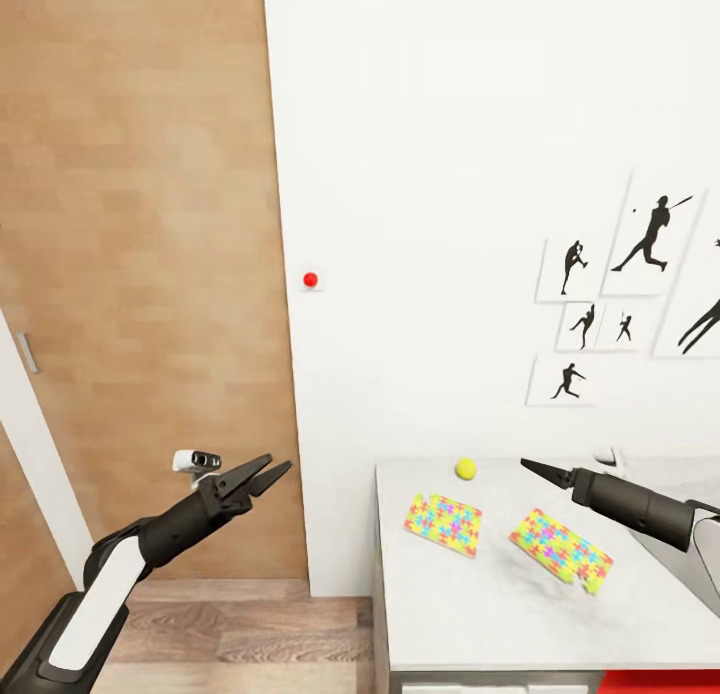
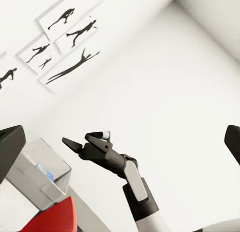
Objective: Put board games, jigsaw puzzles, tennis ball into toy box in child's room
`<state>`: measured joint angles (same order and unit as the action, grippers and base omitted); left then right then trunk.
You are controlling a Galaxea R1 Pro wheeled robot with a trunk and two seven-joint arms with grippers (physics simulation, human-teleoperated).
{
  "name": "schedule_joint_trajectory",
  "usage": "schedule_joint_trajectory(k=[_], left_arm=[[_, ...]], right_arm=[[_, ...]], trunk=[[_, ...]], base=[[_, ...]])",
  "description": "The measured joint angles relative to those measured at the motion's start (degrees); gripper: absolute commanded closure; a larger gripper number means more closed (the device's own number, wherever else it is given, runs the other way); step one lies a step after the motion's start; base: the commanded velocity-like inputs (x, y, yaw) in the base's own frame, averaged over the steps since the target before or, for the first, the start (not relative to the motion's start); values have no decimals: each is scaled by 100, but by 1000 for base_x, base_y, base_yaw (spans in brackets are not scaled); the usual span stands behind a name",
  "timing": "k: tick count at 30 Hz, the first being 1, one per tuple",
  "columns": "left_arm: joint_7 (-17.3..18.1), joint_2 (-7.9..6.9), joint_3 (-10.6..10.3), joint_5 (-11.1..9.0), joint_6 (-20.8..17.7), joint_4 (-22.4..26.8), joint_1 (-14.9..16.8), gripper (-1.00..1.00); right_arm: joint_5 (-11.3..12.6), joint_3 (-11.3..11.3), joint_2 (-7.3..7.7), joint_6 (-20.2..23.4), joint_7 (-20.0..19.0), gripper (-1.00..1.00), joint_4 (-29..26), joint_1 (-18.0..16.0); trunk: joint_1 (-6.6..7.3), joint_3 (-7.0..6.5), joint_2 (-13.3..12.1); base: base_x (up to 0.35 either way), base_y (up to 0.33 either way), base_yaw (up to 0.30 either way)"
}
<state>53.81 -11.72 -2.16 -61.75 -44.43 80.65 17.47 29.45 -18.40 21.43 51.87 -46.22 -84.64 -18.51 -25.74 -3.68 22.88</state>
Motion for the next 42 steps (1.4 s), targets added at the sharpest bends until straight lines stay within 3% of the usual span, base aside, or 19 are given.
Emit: schedule_joint_trajectory(k=[7, 20, 42], left_arm=[[-6, -1, 3, 6, 3, -115, 0, -100], [-8, -2, 13, 8, 3, -346, 0, -100], [-23, -2, 14, 9, 11, -383, 0, -100]], right_arm=[[-73, 21, -5, 2, 48, -100, 7, 0], [-101, 279, -6, 15, 57, -100, 8, -1], [-103, 328, -6, 27, 56, -100, 8, -1]], trunk=[[-1, 0, -1], [-2, 0, -1], [-2, 0, -1]], base=[[208, 169, 0], [48, 36, 0], [2, 2, 0]])
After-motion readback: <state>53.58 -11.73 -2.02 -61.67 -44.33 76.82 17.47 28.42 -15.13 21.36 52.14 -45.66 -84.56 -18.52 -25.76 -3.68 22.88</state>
